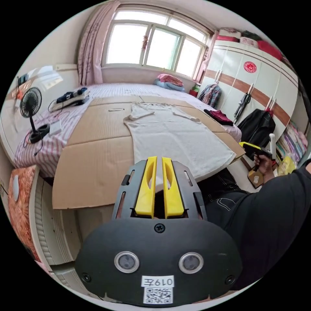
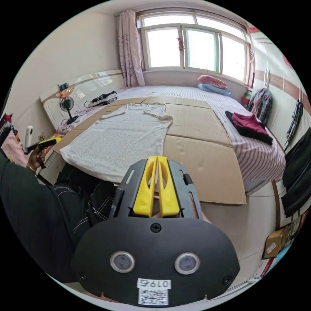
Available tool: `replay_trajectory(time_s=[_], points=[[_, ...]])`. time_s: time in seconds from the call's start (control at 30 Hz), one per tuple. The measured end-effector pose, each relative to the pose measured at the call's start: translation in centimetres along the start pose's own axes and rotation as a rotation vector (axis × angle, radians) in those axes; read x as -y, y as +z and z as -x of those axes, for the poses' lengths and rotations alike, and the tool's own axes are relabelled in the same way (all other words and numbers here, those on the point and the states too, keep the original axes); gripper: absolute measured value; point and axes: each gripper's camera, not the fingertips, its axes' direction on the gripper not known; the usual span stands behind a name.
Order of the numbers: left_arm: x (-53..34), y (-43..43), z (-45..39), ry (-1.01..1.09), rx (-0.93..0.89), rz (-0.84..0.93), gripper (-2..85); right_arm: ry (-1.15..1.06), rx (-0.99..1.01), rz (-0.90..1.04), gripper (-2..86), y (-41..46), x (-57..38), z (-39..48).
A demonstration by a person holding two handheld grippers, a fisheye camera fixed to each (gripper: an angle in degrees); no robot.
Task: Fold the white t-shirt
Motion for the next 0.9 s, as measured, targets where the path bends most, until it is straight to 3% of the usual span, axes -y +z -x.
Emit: replay_trajectory(time_s=[0.17, 0.33, 0.43, 0.53, 0.7, 0.77, 0.9], points=[[0.3, 1.1, -6.4, 0.218, 0.233, -0.104, 1.0, -0.163, -0.162, -0.074, -0.9, 2.8, 0.7, 7.9], [0.3, 3.6, -9.3, 0.234, 0.049, -0.116, 0.8, -0.231, -0.046, -0.121, -1.0, 6.1, 0.9, 13.4], [-0.1, 5.2, -10.3, 0.248, 0.173, -0.080, 0.7, -0.251, -0.053, -0.138, -1.0, 7.6, 1.0, 15.4], [-0.5, 6.3, -9.0, 0.166, 0.229, -0.033, 0.7, -0.245, -0.071, -0.102, -0.9, 9.2, 1.1, 15.2], [-3.1, 6.8, -5.3, -0.035, 0.142, -0.004, 0.8, -0.140, 0.070, -0.037, -0.7, 10.9, 0.1, 11.5], [-4.4, 7.2, -5.5, 0.004, 0.141, 0.018, 0.8, -0.145, 0.208, -0.035, -0.6, 11.2, -1.4, 10.0], [-6.7, 9.1, -8.5, 0.190, 0.225, 0.104, 0.8, -0.105, 0.244, -0.016, -0.6, 12.0, -2.8, 9.1]])
